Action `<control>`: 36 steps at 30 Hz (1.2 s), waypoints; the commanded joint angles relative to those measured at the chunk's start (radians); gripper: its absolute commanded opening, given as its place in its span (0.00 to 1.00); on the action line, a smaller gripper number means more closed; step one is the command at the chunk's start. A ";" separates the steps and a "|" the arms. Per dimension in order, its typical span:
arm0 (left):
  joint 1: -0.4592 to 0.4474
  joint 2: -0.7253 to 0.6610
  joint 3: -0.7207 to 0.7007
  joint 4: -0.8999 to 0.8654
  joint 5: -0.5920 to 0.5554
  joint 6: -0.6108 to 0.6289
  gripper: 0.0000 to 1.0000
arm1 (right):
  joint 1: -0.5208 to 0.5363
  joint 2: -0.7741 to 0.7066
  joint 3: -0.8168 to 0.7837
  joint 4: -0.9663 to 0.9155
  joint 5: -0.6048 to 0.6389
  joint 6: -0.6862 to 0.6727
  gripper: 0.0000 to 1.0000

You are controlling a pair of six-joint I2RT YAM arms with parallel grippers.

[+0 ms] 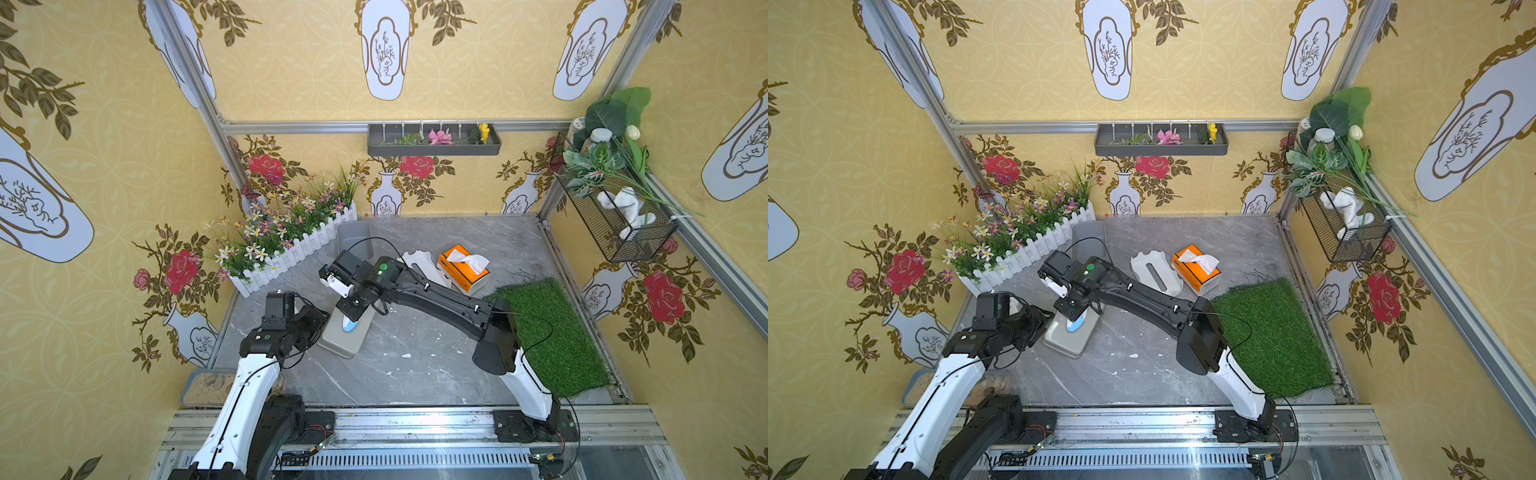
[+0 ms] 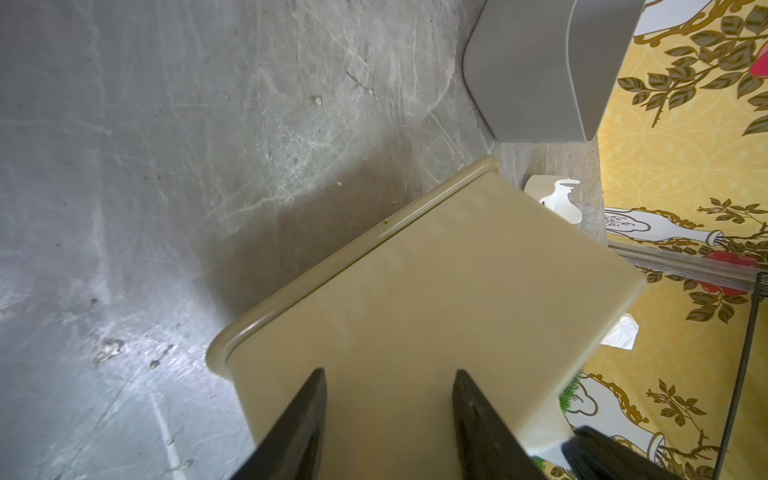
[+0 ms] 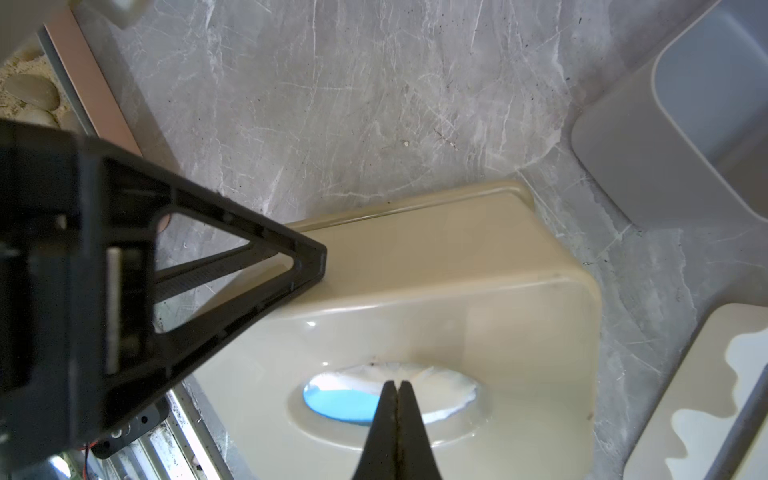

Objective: Put the tissue paper into the tissue box
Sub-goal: Pull the paper towel from the tissue box.

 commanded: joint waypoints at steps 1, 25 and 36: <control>-0.001 0.012 0.000 0.034 0.028 0.019 0.51 | 0.006 0.027 -0.007 -0.014 -0.010 0.004 0.00; -0.012 0.118 -0.075 0.265 0.070 -0.012 0.52 | 0.026 -0.002 -0.081 0.054 -0.015 0.015 0.00; -0.047 0.094 -0.091 0.319 0.097 -0.031 0.52 | 0.032 -0.023 -0.149 0.082 -0.002 0.030 0.00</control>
